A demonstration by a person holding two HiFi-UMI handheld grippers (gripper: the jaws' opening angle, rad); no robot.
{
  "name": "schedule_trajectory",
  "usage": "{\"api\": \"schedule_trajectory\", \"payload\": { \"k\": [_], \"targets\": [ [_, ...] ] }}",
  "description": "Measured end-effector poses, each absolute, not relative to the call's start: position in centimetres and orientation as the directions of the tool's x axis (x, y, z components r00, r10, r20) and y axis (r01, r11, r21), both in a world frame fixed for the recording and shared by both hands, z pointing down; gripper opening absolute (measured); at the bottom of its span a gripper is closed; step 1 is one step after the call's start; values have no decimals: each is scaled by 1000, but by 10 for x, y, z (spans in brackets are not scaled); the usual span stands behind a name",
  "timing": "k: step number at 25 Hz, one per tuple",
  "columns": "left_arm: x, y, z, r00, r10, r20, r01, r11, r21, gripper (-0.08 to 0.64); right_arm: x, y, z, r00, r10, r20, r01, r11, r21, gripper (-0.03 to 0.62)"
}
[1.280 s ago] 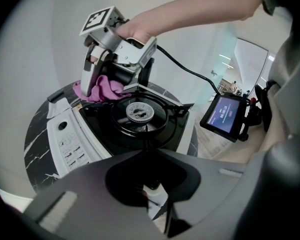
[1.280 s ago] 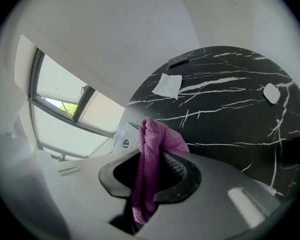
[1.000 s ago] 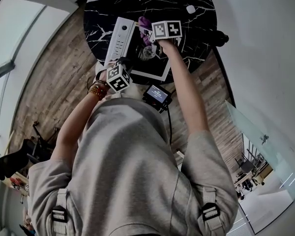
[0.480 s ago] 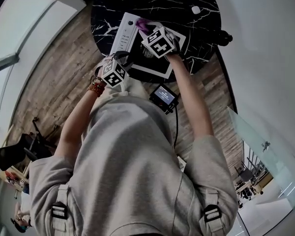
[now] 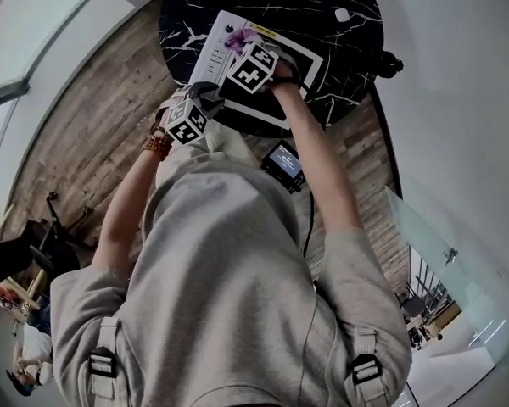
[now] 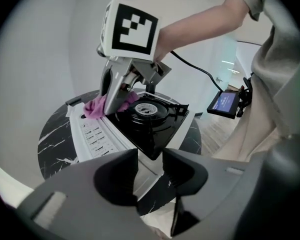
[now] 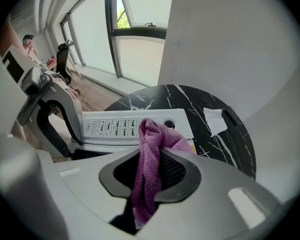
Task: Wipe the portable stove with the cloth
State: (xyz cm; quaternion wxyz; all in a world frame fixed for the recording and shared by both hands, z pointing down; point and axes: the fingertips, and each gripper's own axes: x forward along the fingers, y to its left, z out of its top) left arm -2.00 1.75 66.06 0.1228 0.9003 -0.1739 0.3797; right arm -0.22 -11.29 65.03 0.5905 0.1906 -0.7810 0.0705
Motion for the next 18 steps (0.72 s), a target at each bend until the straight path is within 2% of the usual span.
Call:
{"api": "schedule_trajectory", "payload": {
  "k": [11,18],
  "targets": [
    [-21,15,662,651,-223,726,-400,-913,77,129,-15,-72,651,-275,-125,953,-330,944,29,86],
    [-22,15,662,648,-232,726,-392,-918,56,130,-29,-27,648,-350,35,936,-316,936,-153,84]
  ]
}}
